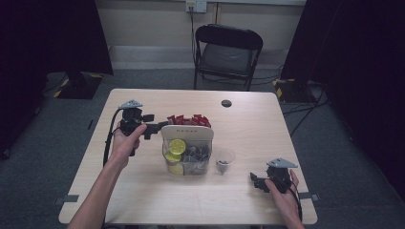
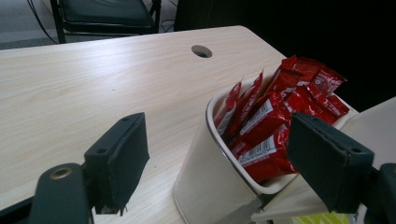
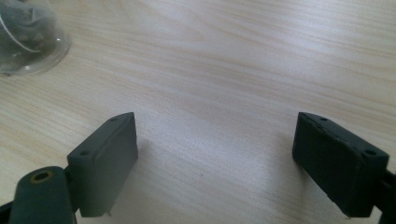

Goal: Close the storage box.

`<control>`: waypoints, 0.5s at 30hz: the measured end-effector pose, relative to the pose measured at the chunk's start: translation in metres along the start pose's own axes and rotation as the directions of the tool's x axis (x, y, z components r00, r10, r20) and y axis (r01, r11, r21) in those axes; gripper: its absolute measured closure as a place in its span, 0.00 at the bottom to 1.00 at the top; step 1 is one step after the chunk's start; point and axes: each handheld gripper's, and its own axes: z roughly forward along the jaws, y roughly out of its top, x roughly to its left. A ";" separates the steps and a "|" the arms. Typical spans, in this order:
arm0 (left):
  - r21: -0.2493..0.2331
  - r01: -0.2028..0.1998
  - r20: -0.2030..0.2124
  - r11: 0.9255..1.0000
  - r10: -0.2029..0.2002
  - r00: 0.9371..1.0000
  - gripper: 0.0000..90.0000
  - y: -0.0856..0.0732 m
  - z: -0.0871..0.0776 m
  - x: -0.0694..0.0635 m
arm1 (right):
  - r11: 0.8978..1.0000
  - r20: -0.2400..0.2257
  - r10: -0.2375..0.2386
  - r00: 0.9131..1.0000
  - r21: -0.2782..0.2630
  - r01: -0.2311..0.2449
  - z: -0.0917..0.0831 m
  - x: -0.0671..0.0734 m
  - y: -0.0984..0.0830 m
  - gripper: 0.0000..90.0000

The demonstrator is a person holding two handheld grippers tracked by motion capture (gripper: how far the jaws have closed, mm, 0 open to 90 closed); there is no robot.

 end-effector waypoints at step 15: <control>-0.008 -0.024 0.013 1.000 0.024 1.000 0.22 -0.001 -0.005 -0.011 | 1.000 0.004 0.002 1.000 0.000 -0.002 0.000 0.000 0.000 0.15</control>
